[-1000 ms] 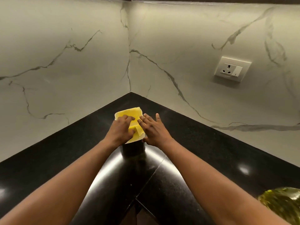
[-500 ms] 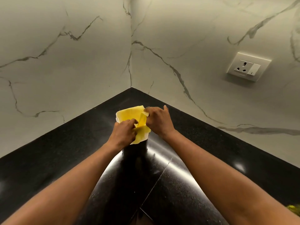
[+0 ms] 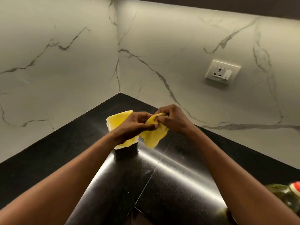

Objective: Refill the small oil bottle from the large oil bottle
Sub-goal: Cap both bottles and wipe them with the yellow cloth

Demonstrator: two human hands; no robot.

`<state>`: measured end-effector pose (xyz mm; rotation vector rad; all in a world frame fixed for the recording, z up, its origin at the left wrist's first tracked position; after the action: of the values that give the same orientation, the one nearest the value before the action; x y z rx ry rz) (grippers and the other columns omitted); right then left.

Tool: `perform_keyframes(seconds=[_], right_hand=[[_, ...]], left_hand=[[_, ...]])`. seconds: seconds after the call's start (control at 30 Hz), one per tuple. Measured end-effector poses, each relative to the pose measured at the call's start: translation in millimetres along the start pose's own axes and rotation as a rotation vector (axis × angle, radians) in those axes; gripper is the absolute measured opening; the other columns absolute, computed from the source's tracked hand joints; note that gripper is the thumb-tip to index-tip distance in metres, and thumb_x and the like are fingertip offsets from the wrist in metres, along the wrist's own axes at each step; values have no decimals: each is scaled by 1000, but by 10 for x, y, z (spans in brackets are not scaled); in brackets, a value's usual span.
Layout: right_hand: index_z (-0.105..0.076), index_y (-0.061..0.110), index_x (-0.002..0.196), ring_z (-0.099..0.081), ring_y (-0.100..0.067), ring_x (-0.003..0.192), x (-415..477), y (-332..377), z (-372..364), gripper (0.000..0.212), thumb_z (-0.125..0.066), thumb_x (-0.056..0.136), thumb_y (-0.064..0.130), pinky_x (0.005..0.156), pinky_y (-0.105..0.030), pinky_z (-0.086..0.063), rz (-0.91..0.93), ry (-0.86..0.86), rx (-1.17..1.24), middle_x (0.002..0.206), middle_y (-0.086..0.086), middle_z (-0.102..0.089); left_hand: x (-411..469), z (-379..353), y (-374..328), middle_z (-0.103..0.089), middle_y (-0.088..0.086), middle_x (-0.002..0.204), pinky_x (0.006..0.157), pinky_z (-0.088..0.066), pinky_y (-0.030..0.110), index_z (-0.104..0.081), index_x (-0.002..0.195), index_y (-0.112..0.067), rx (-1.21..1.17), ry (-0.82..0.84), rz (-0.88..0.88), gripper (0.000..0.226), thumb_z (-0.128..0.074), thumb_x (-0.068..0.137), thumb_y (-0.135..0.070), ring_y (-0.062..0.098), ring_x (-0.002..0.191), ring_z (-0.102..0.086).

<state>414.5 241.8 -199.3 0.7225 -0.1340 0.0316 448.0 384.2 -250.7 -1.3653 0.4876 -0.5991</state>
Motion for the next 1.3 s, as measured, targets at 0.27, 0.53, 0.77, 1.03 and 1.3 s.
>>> perform_keyframes(seconds=[0.27,0.53,0.77,1.03,1.3], right_hand=[[-82,12,112,-71,-15,67,-1113,-142,286,19,-72,96,15,68,-28,-60,102,-225,-384,88,-3,-80],[-39,7,159,-34,-30,155,-2219,-707,-355,59,-43,106,33,124,-58,-29,-33,-324,-639,166,-12,-31],[-68,15,138,-64,-17,133,-2871,-685,106,41,-48,107,34,110,-45,-56,-86,-527,-284,143,-5,-68],[-51,27,153,-62,-13,129,-3478,-979,757,77,-85,87,46,107,-36,-54,-509,-776,632,146,7,-60],[-76,10,121,-77,-31,110,-4013,-1242,790,27,-69,100,25,97,-48,-60,-548,-927,1074,114,-12,-80]], left_hand=[[-65,-911,255,-79,8,103,82,-63,35,-77,110,-12,-53,57,212,18,-71,99,-25,21,96,-76],[-252,-1778,303,-73,23,120,84,-63,35,-71,121,-3,-471,143,412,35,-42,107,-19,31,106,-72],[-398,-2263,93,-73,22,121,94,-61,39,-71,122,-3,-390,284,370,24,-64,100,-9,32,107,-73],[-740,-2877,-431,-77,16,115,83,-64,36,-72,125,-4,-416,543,258,26,-61,103,-8,28,102,-76],[-744,-3420,-467,-78,12,102,76,-61,29,-73,112,-5,-306,346,141,25,-81,88,-8,22,93,-78]])
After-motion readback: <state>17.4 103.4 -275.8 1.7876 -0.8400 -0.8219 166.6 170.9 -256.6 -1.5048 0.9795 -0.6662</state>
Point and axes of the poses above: each hand's wrist, its own x-axis towards the middle knuckle, its own z-axis out of the back of the hand, y = z × x, the point moved 8 cm from there along x, towards the middle knuckle
